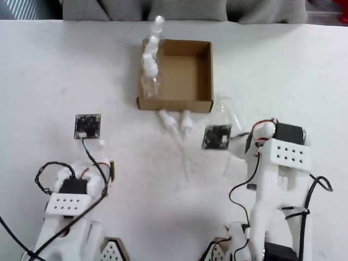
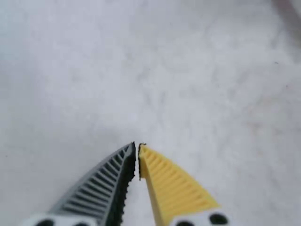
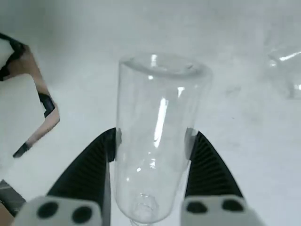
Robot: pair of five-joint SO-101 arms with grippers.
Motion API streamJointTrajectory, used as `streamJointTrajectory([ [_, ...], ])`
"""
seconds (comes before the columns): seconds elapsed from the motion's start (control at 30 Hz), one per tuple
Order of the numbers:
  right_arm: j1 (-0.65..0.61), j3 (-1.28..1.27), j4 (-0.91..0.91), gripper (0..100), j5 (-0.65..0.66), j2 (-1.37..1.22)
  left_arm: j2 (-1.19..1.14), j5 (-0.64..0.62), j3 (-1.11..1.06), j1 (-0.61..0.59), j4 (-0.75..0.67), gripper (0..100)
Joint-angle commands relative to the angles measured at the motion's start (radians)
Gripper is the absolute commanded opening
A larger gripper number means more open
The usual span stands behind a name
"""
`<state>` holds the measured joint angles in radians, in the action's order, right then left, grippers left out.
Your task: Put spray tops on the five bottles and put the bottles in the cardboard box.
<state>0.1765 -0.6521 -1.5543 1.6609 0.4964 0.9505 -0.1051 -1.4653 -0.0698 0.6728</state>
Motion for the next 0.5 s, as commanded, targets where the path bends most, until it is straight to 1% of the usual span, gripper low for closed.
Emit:
streamJointTrajectory([
  [0.0, 0.027, -0.048, 0.054, 1.8, 0.104, 0.024, 0.036, 0.006, 0.003, -0.007, -0.023, 2],
  [0.13, 0.024, -0.149, 0.159, 2.1, 0.123, 0.024, 0.036, 0.006, 0.003, -0.007, -0.023, 2],
  [0.2, 0.024, -0.184, 0.188, 5.6, 0.123, 0.024, 0.036, 0.006, 0.003, -0.007, -0.023, 2],
  [0.33, 0.028, -0.227, 0.237, 17.5, 0.118, 0.024, 0.036, 0.006, 0.003, -0.007, -0.023, 2],
  [0.4, 0.028, -0.235, 0.252, 18.4, 0.104, 0.024, 0.036, 0.006, 0.003, -0.007, -0.023, 2],
  [0.47, 0.028, -0.23, 0.259, 18.7, 0.063, 0.025, 0.036, 0.006, 0.003, -0.007, -0.023, 2],
])
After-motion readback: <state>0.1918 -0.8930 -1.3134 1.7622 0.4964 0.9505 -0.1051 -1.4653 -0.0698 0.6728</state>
